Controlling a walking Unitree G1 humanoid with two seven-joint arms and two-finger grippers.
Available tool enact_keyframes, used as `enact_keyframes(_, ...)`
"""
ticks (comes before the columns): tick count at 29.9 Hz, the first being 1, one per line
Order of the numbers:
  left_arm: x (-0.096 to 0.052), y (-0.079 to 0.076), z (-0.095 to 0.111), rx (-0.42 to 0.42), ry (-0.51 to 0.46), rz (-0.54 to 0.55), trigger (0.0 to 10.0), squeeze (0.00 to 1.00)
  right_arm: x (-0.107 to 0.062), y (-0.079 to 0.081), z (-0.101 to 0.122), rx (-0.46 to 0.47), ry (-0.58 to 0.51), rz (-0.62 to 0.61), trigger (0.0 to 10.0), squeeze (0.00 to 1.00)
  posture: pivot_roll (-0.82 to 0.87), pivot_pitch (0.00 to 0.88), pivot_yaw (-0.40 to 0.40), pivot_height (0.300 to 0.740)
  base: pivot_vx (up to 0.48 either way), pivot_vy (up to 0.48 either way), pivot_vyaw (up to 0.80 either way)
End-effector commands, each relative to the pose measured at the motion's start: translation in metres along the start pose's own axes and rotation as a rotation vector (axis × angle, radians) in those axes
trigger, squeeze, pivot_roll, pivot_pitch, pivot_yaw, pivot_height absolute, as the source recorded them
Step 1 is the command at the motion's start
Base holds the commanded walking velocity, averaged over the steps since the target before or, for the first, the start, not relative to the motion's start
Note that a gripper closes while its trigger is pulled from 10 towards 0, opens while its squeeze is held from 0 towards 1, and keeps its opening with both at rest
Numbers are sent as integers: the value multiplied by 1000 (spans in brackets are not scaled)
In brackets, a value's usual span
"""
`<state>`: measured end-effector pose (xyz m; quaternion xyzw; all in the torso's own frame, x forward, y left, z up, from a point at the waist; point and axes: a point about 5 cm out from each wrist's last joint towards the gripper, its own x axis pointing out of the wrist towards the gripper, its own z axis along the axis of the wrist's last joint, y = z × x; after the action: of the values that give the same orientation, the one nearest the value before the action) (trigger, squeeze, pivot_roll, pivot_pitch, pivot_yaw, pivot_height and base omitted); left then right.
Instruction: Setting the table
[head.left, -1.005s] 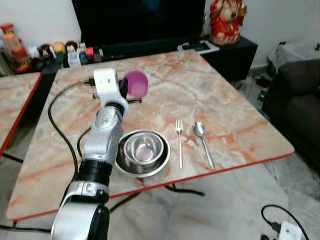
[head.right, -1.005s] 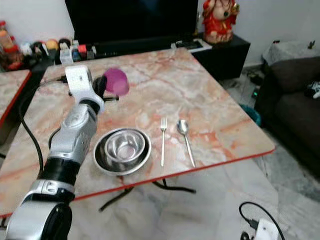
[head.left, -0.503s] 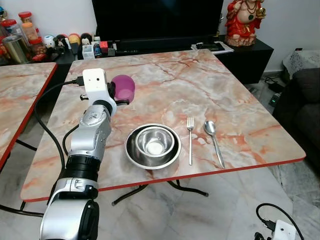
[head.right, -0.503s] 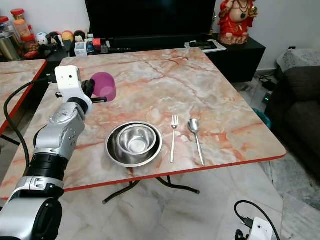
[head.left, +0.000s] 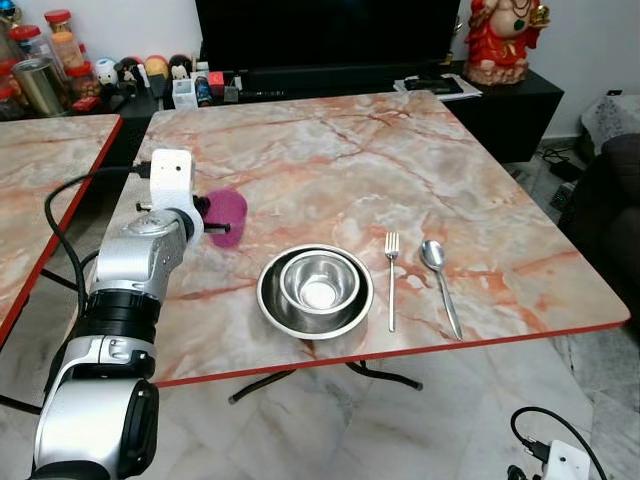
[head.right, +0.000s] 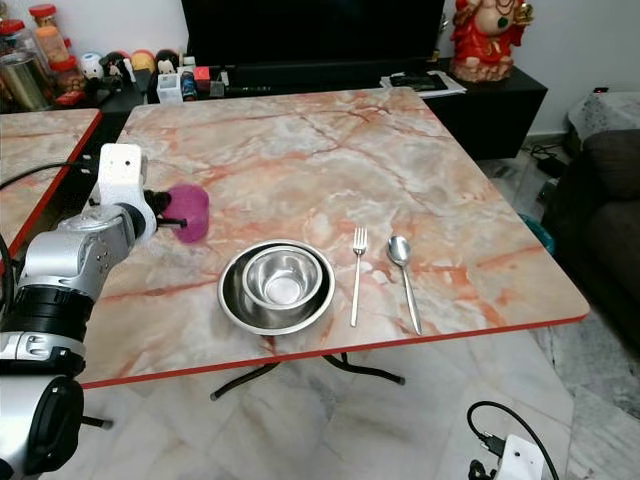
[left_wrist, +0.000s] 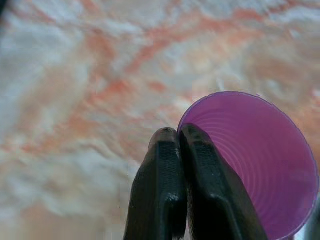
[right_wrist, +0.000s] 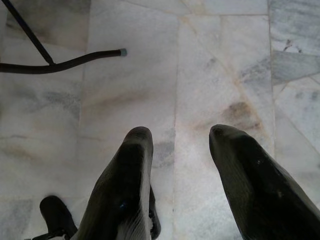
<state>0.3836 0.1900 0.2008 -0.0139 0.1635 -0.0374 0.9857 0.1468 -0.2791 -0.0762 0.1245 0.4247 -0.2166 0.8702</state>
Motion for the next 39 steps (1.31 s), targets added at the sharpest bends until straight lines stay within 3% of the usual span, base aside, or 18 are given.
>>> enact_keyframes(1,-1,-4,-7,-60,41,-45,10000,0,0,0,0,-4,6,2,10000,0,61,43,6,736,0,0,0)
enact_keyframes(3,0,-7,-12,-90,67,-59,10000,0,0,0,0,-5,6,0,10000,0,57,44,8,736,0,0,0)
enact_keyframes(11,3,-8,-14,-86,93,-54,10000,0,0,0,0,-4,8,-7,10000,0,56,44,9,736,0,0,0)
enact_keyframes(18,3,-4,-11,11,93,6,10000,0,0,0,-1,-5,10,-9,10000,0,55,42,8,736,0,0,0)
enact_keyframes(38,5,0,-19,-23,119,36,10000,0,0,0,0,-7,12,-12,10000,0,54,41,9,736,0,0,0)
enact_keyframes(39,5,0,-19,-25,119,36,10000,580,0,0,0,-8,12,-11,10000,0,54,41,9,736,0,0,0)
